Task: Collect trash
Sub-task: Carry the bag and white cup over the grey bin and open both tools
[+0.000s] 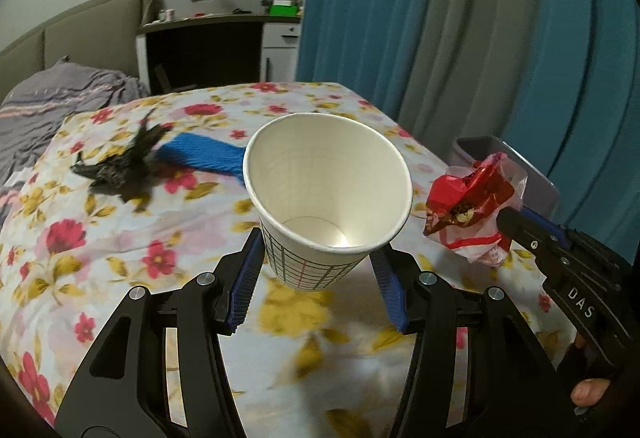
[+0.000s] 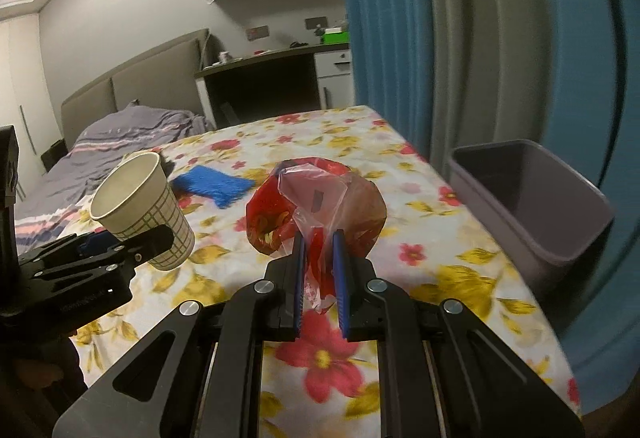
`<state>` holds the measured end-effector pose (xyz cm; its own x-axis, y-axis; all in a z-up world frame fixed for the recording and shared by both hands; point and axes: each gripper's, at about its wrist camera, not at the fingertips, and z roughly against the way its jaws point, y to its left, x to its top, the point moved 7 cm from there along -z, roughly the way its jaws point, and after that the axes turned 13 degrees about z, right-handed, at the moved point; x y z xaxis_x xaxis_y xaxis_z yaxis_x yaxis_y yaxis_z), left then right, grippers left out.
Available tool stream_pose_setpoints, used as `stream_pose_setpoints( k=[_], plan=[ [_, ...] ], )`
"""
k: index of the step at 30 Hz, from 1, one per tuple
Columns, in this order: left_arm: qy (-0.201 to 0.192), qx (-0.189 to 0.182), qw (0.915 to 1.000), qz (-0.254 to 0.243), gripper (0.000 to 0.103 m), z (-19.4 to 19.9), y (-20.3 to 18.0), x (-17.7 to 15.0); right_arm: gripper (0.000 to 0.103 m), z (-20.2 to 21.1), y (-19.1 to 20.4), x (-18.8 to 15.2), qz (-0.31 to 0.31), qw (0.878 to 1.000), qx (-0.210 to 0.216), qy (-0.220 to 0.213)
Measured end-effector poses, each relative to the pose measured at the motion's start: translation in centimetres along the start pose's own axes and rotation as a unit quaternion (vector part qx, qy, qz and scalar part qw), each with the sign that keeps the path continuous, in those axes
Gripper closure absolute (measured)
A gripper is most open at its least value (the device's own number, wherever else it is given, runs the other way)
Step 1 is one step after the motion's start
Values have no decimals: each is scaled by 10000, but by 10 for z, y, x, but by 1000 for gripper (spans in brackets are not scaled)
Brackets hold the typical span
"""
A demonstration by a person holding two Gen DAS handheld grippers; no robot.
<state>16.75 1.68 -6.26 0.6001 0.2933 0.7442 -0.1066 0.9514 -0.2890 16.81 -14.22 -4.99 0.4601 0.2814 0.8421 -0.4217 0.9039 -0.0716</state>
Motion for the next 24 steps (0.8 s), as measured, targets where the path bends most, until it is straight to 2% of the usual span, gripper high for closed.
stream_pose_setpoints(
  k=[16, 24],
  plan=[
    [246, -570, 9968, -507, 50, -36, -96, -4, 89, 19, -82, -16, -208, 9979, -603, -76],
    [351, -858, 9931, -723, 50, -57, -146, 3, 89, 22, -127, -18, -392, 9935, -1066, -23]
  ],
)
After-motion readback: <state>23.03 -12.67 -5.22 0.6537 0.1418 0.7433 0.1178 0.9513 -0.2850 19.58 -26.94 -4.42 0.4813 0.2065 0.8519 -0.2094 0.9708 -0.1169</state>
